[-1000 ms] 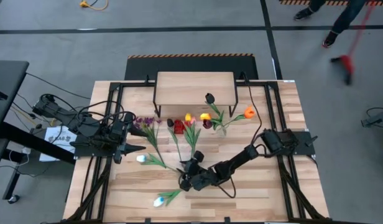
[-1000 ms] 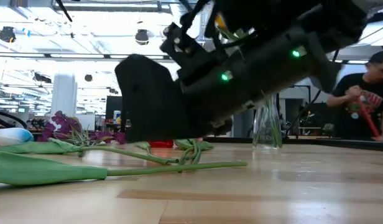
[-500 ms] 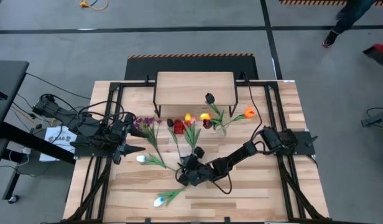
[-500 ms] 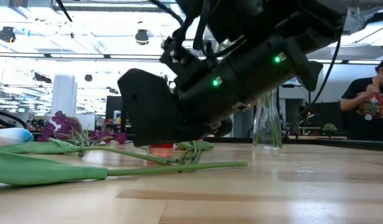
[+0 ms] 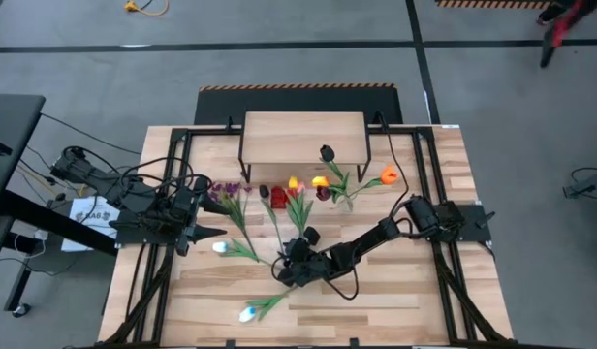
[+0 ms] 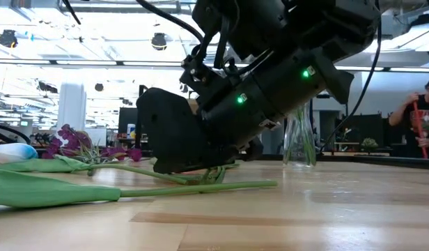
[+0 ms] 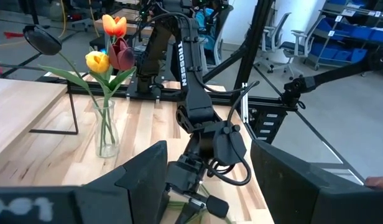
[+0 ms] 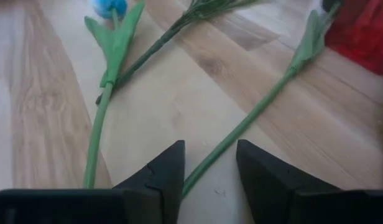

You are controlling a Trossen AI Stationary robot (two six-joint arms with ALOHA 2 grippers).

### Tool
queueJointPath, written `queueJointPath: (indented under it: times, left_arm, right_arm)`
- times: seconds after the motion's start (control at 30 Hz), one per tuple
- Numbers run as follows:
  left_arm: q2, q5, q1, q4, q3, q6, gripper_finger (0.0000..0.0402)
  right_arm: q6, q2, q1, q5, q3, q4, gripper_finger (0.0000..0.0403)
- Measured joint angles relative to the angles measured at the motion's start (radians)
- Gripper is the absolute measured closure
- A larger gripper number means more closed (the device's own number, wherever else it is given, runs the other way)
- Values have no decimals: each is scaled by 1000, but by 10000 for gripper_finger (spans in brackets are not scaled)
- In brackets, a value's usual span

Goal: Pick and place flowers into a vace then onto a shelf
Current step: Put the black flower into the transparent vase

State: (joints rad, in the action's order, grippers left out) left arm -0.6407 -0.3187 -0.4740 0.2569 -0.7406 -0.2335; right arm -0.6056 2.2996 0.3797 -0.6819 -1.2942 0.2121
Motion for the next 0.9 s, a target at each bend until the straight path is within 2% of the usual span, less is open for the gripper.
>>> queueJointPath:
  times: [0.1, 0.17, 0.37, 0.9]
  left_arm:
    - [0, 0, 0, 0, 0, -7, 179]
    - [0, 0, 0, 0, 0, -13, 179]
    - [0, 0, 0, -1, 0, -14, 179]
    - [0, 0, 0, 0, 0, -33, 179]
  right_arm:
    - [-55, 18, 0, -5, -1, -6, 288]
    - [-83, 53, 5, -45, -5, 42, 308]
    - [-102, 80, 12, -57, -11, 70, 390]
    - [-94, 92, 20, -126, -38, 76, 401]
